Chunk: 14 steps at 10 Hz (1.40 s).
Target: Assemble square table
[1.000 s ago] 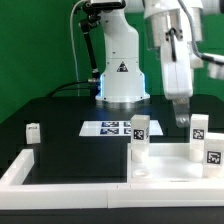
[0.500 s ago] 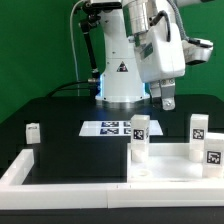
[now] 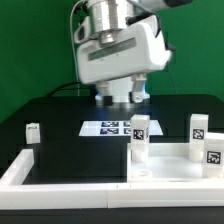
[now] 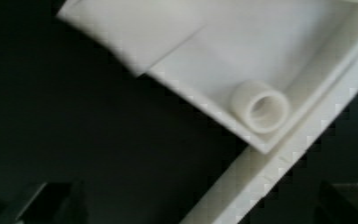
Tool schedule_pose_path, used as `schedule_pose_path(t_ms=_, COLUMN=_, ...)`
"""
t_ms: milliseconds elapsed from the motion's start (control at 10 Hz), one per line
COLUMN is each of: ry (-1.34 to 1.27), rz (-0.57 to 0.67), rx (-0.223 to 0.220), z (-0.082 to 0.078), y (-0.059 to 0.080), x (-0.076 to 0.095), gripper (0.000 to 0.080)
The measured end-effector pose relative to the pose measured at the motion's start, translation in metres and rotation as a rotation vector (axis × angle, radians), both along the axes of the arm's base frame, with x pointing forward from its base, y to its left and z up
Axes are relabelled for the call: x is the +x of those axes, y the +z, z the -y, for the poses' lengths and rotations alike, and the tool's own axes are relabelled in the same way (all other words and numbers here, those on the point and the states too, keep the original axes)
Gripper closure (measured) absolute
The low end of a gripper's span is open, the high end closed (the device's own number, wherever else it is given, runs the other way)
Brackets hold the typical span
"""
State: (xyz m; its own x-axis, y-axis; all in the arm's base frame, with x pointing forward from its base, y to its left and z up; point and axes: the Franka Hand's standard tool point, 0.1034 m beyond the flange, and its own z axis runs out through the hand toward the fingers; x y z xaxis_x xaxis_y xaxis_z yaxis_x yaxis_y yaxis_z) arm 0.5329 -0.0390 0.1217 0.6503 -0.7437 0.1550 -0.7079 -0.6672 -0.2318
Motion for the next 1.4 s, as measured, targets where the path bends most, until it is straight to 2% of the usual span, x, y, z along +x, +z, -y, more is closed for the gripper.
schedule_pose_path(t_ms=100, ry=0.066, rz=0.017, rx=-0.044, z=0.009, y=-0.003, x=-0.004, gripper=0.0151)
schedule_pose_path(t_ms=200, ry=0.167, rz=0.016, rx=-0.078, z=0.009, y=-0.003, x=-0.003, gripper=0.0151)
schedule_pose_path(t_ms=500, ry=0.361, rz=0.018, rx=-0.143, z=0.015, y=-0.004, x=-0.005, gripper=0.0151)
schedule_pose_path(t_ms=700, ry=0.583, rz=-0.009, rx=-0.22, z=0.059, y=-0.013, x=-0.025, gripper=0.0151)
schedule_pose_path(t_ms=800, ry=0.669, rz=-0.027, rx=-0.225, z=0.082, y=-0.016, x=-0.032, gripper=0.0151)
schedule_pose_path(t_ms=1000, ry=0.781, rz=-0.068, rx=-0.198, z=0.108, y=-0.022, x=-0.042, gripper=0.0151)
schedule_pose_path(t_ms=1100, ry=0.817, rz=-0.09, rx=-0.176, z=0.108, y=-0.021, x=-0.039, gripper=0.0151)
schedule_pose_path(t_ms=1400, ry=0.803, rz=-0.095, rx=-0.171, z=0.108, y=-0.021, x=-0.039, gripper=0.0151)
